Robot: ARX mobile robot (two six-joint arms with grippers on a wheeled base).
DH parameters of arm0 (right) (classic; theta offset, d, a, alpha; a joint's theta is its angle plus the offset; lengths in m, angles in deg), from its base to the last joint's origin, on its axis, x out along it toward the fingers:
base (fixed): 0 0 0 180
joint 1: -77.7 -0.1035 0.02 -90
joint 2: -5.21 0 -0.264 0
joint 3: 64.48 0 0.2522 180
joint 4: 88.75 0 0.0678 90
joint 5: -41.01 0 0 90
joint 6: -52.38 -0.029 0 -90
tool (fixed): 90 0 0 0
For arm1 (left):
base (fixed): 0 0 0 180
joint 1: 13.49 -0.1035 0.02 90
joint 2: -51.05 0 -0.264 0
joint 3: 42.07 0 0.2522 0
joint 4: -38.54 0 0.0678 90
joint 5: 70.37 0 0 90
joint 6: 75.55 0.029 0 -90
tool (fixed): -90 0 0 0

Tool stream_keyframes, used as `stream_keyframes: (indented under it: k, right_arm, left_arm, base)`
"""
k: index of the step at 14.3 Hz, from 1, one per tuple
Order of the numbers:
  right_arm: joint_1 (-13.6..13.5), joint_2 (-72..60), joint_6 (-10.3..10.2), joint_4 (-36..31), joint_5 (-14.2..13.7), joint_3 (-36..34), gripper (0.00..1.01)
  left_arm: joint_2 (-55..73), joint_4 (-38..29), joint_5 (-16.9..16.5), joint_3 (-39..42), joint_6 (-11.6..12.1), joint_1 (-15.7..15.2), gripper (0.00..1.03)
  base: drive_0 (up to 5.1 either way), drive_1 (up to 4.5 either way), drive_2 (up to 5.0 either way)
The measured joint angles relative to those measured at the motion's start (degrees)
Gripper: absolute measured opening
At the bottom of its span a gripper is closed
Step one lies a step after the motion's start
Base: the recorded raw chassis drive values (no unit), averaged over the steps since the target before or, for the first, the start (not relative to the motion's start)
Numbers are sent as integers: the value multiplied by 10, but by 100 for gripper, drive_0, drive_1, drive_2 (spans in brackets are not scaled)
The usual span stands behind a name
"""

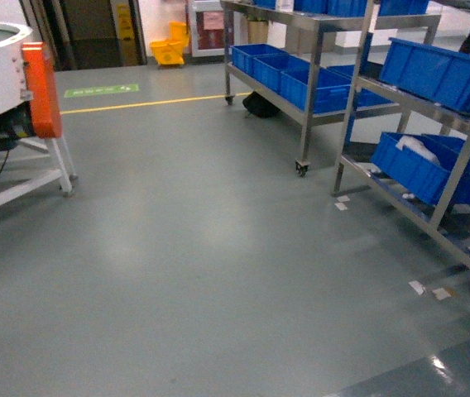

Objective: Pick red block from blue box to shelf

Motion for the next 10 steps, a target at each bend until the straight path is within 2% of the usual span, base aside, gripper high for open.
stream_keyframes:
  k: [8, 10]
  right_arm:
    - [1, 0, 0, -1, -2, 0, 27]
    - [1, 0, 0, 2, -3, 0, 27]
  left_arm:
    - [0, 2, 0, 0, 0, 0, 98]
    - [0, -1, -1, 0, 0, 0, 98]
  base:
    - [-160, -160, -160]
    - [15, 408, -377]
